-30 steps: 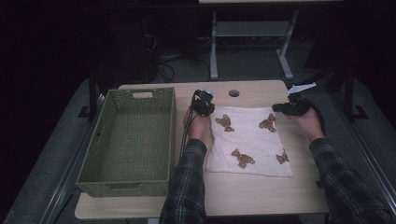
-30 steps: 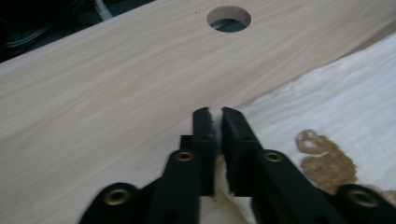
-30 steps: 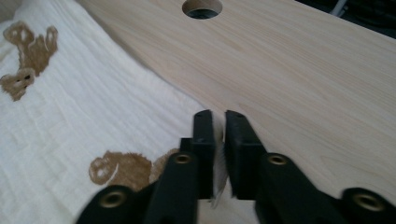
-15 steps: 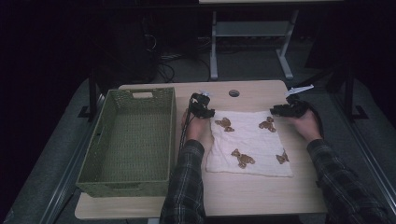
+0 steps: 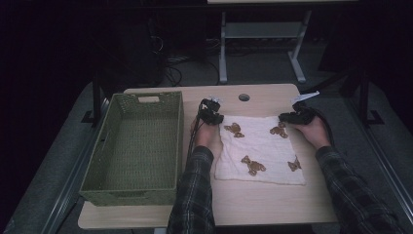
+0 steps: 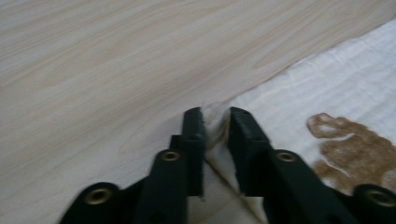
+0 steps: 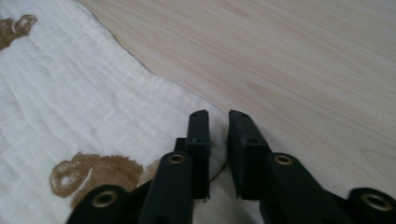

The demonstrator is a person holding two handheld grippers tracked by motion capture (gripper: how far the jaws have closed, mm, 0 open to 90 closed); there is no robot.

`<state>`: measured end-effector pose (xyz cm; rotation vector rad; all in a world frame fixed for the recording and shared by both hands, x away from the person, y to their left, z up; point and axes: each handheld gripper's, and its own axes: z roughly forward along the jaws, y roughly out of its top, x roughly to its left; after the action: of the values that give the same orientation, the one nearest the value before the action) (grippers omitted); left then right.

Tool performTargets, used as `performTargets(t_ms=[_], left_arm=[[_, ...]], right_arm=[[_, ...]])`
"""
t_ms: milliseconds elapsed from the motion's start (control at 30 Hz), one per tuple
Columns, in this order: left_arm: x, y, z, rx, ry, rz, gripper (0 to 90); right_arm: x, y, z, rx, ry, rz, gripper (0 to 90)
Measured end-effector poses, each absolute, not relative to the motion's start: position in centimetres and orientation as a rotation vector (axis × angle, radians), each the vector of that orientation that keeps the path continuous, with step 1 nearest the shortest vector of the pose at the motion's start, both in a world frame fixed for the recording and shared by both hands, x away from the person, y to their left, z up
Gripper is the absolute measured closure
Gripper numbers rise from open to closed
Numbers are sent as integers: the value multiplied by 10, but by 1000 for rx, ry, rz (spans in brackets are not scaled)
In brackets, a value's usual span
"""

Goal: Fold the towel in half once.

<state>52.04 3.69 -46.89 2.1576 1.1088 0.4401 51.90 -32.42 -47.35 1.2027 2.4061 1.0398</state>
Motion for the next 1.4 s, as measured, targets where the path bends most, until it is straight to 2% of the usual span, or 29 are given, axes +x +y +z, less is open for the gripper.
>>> performTargets(t_ms=[67, 167, 700, 1100, 1400], left_arm=[[520, 35, -468, 2164, 1107, 441, 834], [519, 35, -468, 2163, 1115, 440, 857], [504, 37, -433, 2080, 1076, 502, 864], [490, 41, -389, 2015, 1033, 596, 864], [467, 42, -390, 2019, 1006, 600, 864]], right_arm=[[519, -324, -474, 1201, 2402, 1032, 854], [519, -325, -473, 1210, 2405, 1031, 875], [509, -334, -452, 1183, 2356, 1136, 887], [499, -337, -410, 1090, 2279, 1223, 887], [483, -338, -404, 1043, 2280, 1243, 887]])
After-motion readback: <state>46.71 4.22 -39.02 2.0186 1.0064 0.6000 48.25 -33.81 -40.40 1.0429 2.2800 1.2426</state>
